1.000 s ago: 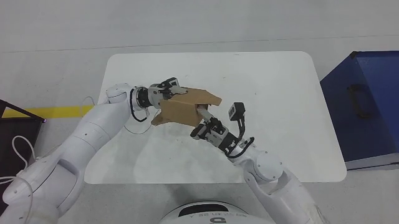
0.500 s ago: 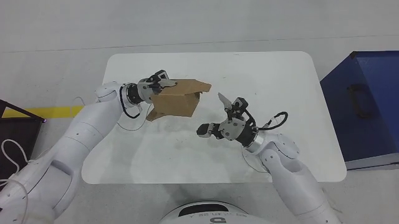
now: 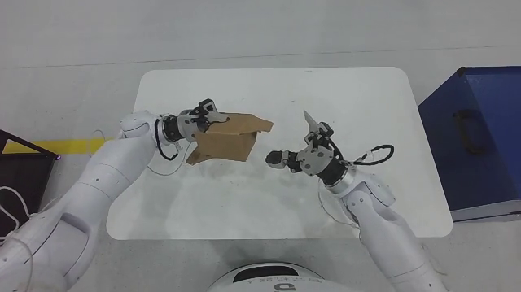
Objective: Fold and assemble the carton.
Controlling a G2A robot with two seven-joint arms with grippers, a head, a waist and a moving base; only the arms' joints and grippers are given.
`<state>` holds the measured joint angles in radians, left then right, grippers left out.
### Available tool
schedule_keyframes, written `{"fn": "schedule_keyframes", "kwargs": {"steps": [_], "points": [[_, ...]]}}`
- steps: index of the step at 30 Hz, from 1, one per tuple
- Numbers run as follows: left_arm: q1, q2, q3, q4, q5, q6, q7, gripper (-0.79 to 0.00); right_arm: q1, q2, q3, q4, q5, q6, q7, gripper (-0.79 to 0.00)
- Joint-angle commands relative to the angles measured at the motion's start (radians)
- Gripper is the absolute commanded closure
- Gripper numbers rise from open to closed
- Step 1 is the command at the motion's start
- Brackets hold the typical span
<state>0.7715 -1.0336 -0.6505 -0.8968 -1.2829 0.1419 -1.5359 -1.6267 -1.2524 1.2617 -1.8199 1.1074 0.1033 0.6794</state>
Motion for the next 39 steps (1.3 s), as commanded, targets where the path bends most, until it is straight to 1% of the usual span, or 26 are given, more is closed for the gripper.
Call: {"fn": "schedule_keyframes", "kwargs": {"steps": [1,6,12,15,20,23,27,30,32,39], "points": [[-0.008,-0.003,0.009,0.012,0.014,-0.006,0.000,0.000,0.015,-0.006,-0.004,0.017,-0.001,-0.101,-0.017,-0.785],[-0.013,-0.002,0.015,0.015,0.000,-0.003,0.000,0.000,0.034,-0.013,-0.048,0.051,-0.099,-0.206,0.000,-0.785],[-0.014,0.004,0.021,0.006,-0.005,0.012,0.000,0.000,0.053,-0.019,-0.078,0.077,-0.181,-0.273,-0.019,-0.785],[-0.015,0.005,0.030,-0.001,0.003,0.016,0.000,0.000,0.058,-0.022,-0.089,0.089,-0.198,-0.310,-0.026,-0.770],[-0.019,0.009,0.039,-0.007,0.010,0.011,0.000,0.000,0.075,-0.030,-0.103,0.111,-0.228,-0.367,-0.080,-0.733],[-0.021,0.012,0.041,-0.010,0.006,0.011,0.000,0.000,0.078,-0.032,-0.107,0.118,-0.238,-0.378,-0.083,-0.757],[-0.022,0.016,0.046,-0.019,0.006,0.010,0.000,0.000,0.086,-0.035,-0.121,0.127,-0.293,-0.395,-0.120,-0.736],[-0.023,0.017,0.051,-0.026,0.005,0.009,0.000,0.000,0.088,-0.037,-0.131,0.124,-0.311,-0.385,-0.124,-0.693],[-0.023,0.018,0.055,-0.026,0.003,0.010,0.000,0.000,0.087,-0.037,-0.134,0.121,-0.318,-0.382,-0.120,-0.619],[-0.031,0.016,0.070,-0.024,0.001,0.014,0.000,0.000,0.088,-0.037,-0.153,0.122,-0.365,-0.343,-0.120,-0.576]]}}
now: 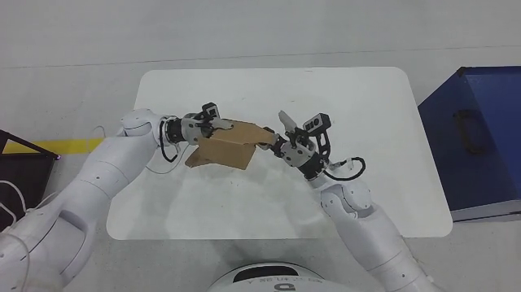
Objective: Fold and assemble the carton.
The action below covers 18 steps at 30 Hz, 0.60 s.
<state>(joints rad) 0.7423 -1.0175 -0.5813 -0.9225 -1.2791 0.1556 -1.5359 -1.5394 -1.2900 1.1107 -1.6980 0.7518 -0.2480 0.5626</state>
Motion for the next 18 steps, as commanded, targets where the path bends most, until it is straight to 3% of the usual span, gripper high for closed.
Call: {"fn": "schedule_keyframes", "kwargs": {"steps": [1,8,16,18], "points": [[-0.003,0.000,0.002,0.002,-0.004,0.000,0.000,0.000,0.001,0.000,-0.004,0.000,-0.019,0.015,-0.006,-0.573],[-0.009,-0.001,0.012,0.007,-0.006,-0.003,0.000,0.000,-0.007,0.001,-0.010,-0.011,-0.050,0.018,-0.014,-0.493],[-0.021,-0.005,0.021,0.034,0.004,-0.023,0.000,0.000,-0.031,0.004,0.024,-0.032,-0.019,-0.009,-0.002,-0.514],[-0.022,-0.006,0.026,0.036,0.007,-0.024,0.000,0.000,-0.039,0.006,0.032,-0.039,-0.016,-0.011,0.006,-0.419]]}}
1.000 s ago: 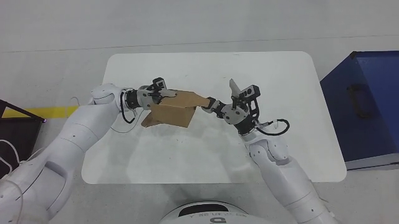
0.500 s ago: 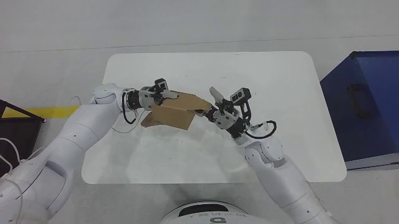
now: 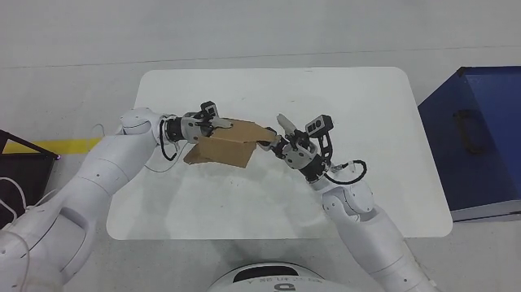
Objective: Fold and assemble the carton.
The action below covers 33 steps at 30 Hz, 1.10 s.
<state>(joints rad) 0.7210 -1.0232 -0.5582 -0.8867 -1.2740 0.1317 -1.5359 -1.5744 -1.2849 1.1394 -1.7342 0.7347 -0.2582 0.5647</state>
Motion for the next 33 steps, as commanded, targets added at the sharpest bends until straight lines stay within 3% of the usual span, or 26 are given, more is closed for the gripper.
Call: {"fn": "schedule_keyframes", "kwargs": {"steps": [1,6,17,20,25,28,31,33], "points": [[-0.001,-0.002,0.005,0.000,0.003,0.000,0.000,0.000,-0.007,0.001,0.005,-0.006,0.002,0.001,0.009,-0.409],[-0.004,-0.007,0.017,-0.006,0.003,0.003,0.000,0.000,-0.008,0.002,0.001,-0.006,-0.011,0.015,0.010,-0.462],[-0.005,-0.005,0.024,-0.012,-0.016,0.010,0.000,0.000,0.009,-0.002,-0.030,0.009,-0.048,0.035,-0.005,-0.459],[-0.005,-0.003,0.022,-0.013,-0.026,0.010,0.000,0.000,0.012,-0.003,-0.037,0.011,-0.057,0.040,-0.007,-0.360],[-0.002,-0.001,0.013,-0.007,-0.057,0.014,0.000,0.000,0.014,-0.003,-0.044,0.013,-0.076,0.052,-0.013,-0.095],[0.002,-0.001,0.008,-0.004,-0.073,0.020,0.000,0.000,0.012,-0.003,-0.045,0.011,-0.082,0.053,-0.013,-0.108],[0.003,0.000,0.003,0.000,-0.084,0.022,0.000,0.000,0.008,-0.002,-0.044,0.009,-0.083,0.054,-0.007,-0.228],[0.005,0.000,-0.002,-0.002,-0.095,0.027,0.000,0.000,0.006,-0.001,-0.044,0.007,-0.087,0.057,-0.006,-0.215]]}}
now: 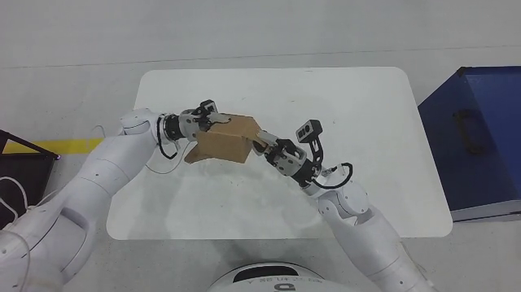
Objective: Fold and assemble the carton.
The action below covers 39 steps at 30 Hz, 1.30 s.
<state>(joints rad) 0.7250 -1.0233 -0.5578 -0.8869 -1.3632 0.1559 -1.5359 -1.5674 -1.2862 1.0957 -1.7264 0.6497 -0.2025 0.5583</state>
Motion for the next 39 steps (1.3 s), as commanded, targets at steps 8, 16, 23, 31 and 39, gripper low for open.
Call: {"fn": "schedule_keyframes", "kwargs": {"steps": [8,16,23,31,39], "points": [[0.025,0.001,-0.023,-0.024,-0.076,0.062,0.000,0.000,-0.009,0.002,-0.007,-0.006,-0.026,0.011,0.002,-0.305],[0.028,-0.003,-0.030,-0.020,-0.076,0.081,0.000,0.000,-0.021,0.004,-0.025,-0.012,-0.078,0.030,-0.009,-0.357],[0.019,-0.006,-0.032,-0.021,-0.058,0.081,0.000,0.000,-0.019,0.005,-0.032,-0.012,-0.090,0.049,-0.018,-0.585],[0.018,-0.003,-0.002,-0.064,-0.018,0.074,0.000,0.000,-0.016,0.006,-0.037,-0.010,-0.087,0.055,-0.017,-0.585],[0.005,-0.003,0.034,-0.105,-0.029,0.052,0.000,0.000,-0.020,0.008,-0.036,-0.015,-0.082,0.061,-0.005,-0.566]]}}
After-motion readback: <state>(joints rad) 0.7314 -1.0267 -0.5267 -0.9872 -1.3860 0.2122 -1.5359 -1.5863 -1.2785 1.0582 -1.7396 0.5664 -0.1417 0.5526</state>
